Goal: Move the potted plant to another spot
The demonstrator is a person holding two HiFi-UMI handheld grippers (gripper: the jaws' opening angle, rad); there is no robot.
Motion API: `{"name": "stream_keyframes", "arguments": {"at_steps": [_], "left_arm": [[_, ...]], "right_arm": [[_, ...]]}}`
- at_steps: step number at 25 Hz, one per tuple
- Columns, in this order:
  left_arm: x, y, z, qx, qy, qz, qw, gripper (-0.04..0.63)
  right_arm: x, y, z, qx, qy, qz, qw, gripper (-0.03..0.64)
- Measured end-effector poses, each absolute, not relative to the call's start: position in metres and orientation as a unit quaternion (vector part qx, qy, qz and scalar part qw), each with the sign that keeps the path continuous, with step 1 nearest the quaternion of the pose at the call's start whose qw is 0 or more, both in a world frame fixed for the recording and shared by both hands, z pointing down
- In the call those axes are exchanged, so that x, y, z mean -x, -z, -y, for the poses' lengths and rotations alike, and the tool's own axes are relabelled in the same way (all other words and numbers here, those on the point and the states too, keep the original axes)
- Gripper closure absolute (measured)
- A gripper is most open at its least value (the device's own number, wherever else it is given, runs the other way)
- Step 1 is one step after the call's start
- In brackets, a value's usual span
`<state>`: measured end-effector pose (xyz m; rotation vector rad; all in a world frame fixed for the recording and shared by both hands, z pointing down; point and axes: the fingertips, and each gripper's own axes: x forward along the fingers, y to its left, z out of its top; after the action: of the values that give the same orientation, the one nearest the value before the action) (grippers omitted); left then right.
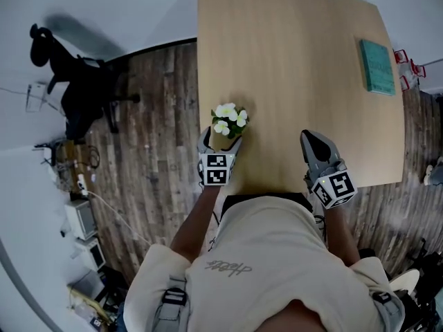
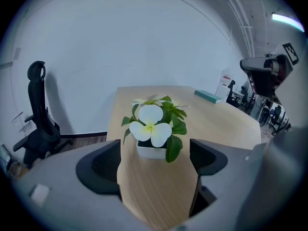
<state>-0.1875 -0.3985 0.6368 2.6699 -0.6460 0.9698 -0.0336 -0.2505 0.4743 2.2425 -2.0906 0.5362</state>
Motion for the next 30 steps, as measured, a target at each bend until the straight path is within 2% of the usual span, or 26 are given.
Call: {"name": "stream_keyframes", "arguments": {"at_steps": [4,23,27,30], "left_arm": [[0.183,-0.654,0.4,-0.903,-0.345,0.222,0.13,0.13],[0.166,-0.694,0.419,-0.897,-0.352,0.248,0.096,0.138],[0.166,-0.696,0.425,-0.897,-0.349,0.256,0.089,0.184],[0.166,-0.696,0.429,-0.898,-0.346,0.26,0.083,0.244]], "right_arm": [[0.024,-0.48,0.256,-0.713,-0.175,0.678,0.028,0.614],[0.009,-0.514,0.241,-0.711,-0.223,0.666,0.044,0.614],[0.008,-0.517,0.24,-0.711,-0.226,0.664,0.049,0.614],[0.007,-0.518,0.238,-0.713,-0.227,0.661,0.05,0.614]]}}
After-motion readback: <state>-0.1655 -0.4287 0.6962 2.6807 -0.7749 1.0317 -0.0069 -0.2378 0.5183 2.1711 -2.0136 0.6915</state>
